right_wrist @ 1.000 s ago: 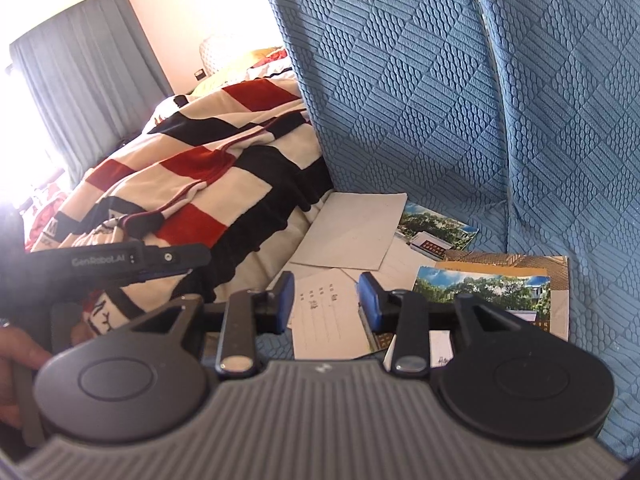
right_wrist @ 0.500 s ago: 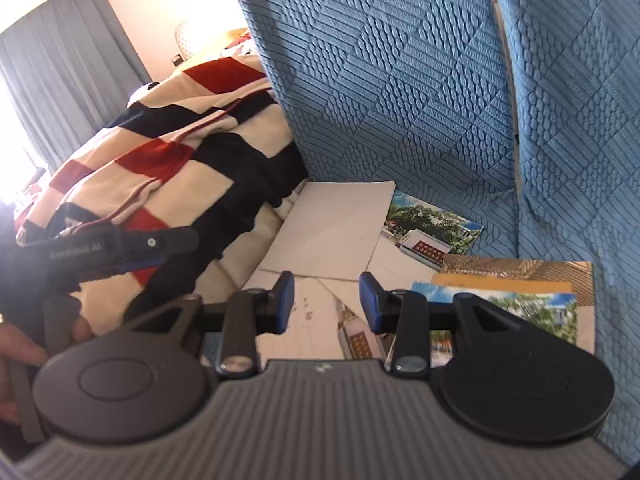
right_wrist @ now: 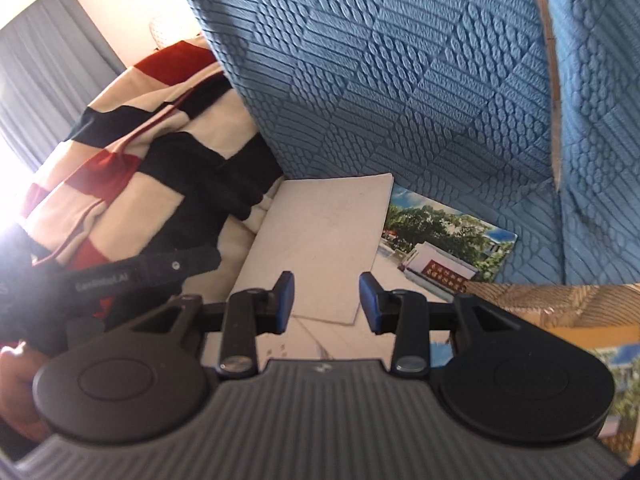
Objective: Organize objects
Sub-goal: 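Move the open left gripper down to the beige blank card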
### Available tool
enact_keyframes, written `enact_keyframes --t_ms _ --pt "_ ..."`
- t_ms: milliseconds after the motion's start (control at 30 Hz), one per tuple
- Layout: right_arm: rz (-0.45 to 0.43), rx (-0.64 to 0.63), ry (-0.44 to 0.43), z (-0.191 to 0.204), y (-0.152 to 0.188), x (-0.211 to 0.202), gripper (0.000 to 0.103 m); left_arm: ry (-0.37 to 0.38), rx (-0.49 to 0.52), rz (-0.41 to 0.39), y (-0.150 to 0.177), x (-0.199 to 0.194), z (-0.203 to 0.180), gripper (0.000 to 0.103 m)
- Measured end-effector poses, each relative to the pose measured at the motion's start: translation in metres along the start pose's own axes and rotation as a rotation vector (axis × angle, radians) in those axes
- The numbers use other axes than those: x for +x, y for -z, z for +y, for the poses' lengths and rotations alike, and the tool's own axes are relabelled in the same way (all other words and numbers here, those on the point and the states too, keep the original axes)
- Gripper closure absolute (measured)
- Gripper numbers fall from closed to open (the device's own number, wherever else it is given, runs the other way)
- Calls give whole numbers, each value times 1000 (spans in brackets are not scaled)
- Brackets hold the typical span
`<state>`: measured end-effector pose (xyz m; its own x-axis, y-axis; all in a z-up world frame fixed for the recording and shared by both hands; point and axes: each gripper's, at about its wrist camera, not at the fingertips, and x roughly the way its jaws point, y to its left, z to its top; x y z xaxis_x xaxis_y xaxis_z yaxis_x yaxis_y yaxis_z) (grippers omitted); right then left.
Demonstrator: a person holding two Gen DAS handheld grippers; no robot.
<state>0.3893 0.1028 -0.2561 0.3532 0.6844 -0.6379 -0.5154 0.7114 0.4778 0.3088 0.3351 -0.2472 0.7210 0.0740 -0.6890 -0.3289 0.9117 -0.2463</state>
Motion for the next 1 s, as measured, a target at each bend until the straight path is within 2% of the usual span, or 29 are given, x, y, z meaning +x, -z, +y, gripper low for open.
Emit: enact_keyframes --t_ms 333,533,667,700,1000 --pt "45 48 -3 -16 -14 54 64 -38 6 45 -7 53 16 24" --pt "71 78 3 -27 -19 85 64 -76 45 67 -6 76 15 24" --pt "79 77 17 -32 -20 98 64 -98 51 78 -5 90 18 24" --pt "80 78 17 -33 -20 100 64 -105 59 57 -5 93 18 24" --pt "88 80 24 -41 -19 110 64 -138 91 86 -5 115 15 24"
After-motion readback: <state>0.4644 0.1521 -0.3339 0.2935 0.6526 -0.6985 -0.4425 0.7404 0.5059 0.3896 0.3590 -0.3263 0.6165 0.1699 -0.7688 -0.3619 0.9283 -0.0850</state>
